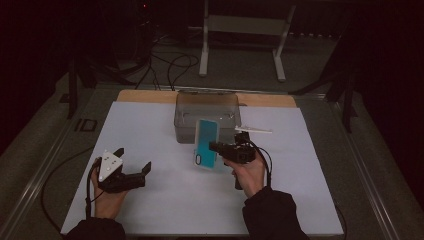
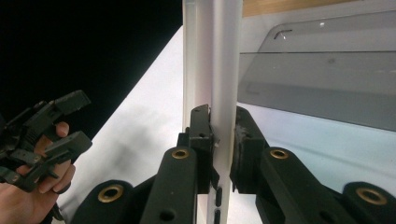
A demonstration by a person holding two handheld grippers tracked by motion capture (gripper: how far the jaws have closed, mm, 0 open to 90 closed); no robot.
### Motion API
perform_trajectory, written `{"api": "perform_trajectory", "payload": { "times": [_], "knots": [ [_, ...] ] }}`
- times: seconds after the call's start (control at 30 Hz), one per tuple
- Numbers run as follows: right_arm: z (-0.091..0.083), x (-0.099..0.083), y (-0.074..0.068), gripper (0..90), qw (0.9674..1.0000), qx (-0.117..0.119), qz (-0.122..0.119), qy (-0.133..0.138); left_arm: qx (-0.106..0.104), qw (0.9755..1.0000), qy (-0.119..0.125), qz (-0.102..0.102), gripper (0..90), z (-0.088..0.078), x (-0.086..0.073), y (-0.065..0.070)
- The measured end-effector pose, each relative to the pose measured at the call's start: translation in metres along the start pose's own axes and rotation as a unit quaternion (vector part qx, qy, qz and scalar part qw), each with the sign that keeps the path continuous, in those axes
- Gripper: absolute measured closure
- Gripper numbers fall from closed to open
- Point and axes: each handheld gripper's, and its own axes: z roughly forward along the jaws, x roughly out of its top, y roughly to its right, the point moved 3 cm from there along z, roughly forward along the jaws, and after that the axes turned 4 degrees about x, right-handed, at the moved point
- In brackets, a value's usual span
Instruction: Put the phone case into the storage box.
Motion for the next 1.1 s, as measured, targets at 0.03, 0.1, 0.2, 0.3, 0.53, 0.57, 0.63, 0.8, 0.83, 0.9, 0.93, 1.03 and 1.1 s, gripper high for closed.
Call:
{"api": "perform_trajectory", "payload": {
  "times": [0.03, 0.1, 0.2, 0.3, 0.53, 0.57, 0.63, 0.8, 0.83, 0.9, 0.93, 1.03, 1.1],
  "knots": [
    [0.0, 0.001, 0.0, 81.5, 1.0, -0.001, 0.0, -0.002, 0.005, 1.0, 0.001, 0.001, 0.1, -0.004, -0.006, -0.003],
    [0.0, 0.001, 0.0, 81.5, 1.0, -0.002, 0.0, -0.003, 0.011, 0.9999, 0.0, 0.004, 0.1, -0.007, -0.01, -0.004],
    [-0.001, 0.003, -0.001, 81.4, 1.0, -0.002, -0.002, -0.008, 0.016, 0.9999, -0.001, 0.002, 0.1, -0.011, -0.017, -0.006],
    [-0.001, 0.004, -0.001, 81.5, 0.9999, -0.005, -0.003, -0.011, 0.017, 0.9998, -0.006, 0.002, 0.1, -0.014, -0.021, -0.007],
    [-0.003, 0.008, -0.001, 81.4, 0.9997, -0.013, -0.003, -0.018, 0.019, 0.9998, -0.005, -0.01, 0.1, -0.02, -0.025, -0.01],
    [-0.002, 0.009, -0.001, 81.4, 0.9997, -0.014, -0.004, -0.021, 0.021, 0.9997, -0.005, -0.009, 0.1, -0.02, -0.026, -0.01],
    [-0.002, 0.011, -0.001, 81.4, 0.9996, -0.016, -0.005, -0.024, 0.022, 0.9997, -0.003, -0.01, 0.1, -0.02, -0.027, -0.011],
    [-0.002, 0.015, -0.003, 81.4, 0.9993, -0.02, -0.009, -0.03, 0.024, 0.9997, -0.002, -0.007, 0.1, -0.019, -0.028, -0.01],
    [-0.003, 0.016, -0.003, 81.4, 0.9992, -0.021, -0.01, -0.031, 0.025, 0.9997, -0.003, -0.005, 0.1, -0.019, -0.029, -0.01],
    [-0.003, 0.018, -0.004, 81.4, 0.9991, -0.023, -0.011, -0.033, 0.026, 0.9996, -0.005, -0.006, 0.1, -0.018, -0.029, -0.01],
    [-0.003, 0.019, -0.004, 81.4, 0.9991, -0.024, -0.011, -0.033, 0.025, 0.9996, -0.005, -0.008, 0.1, -0.018, -0.03, -0.01],
    [-0.003, 0.022, -0.005, 81.4, 0.999, -0.024, -0.013, -0.036, 0.027, 0.9996, -0.008, -0.008, 0.1, -0.016, -0.031, -0.009],
    [-0.003, 0.023, -0.005, 81.4, 0.9988, -0.027, -0.016, -0.038, 0.029, 0.9995, -0.009, -0.003, 0.1, -0.016, -0.031, -0.008]
  ]
}}
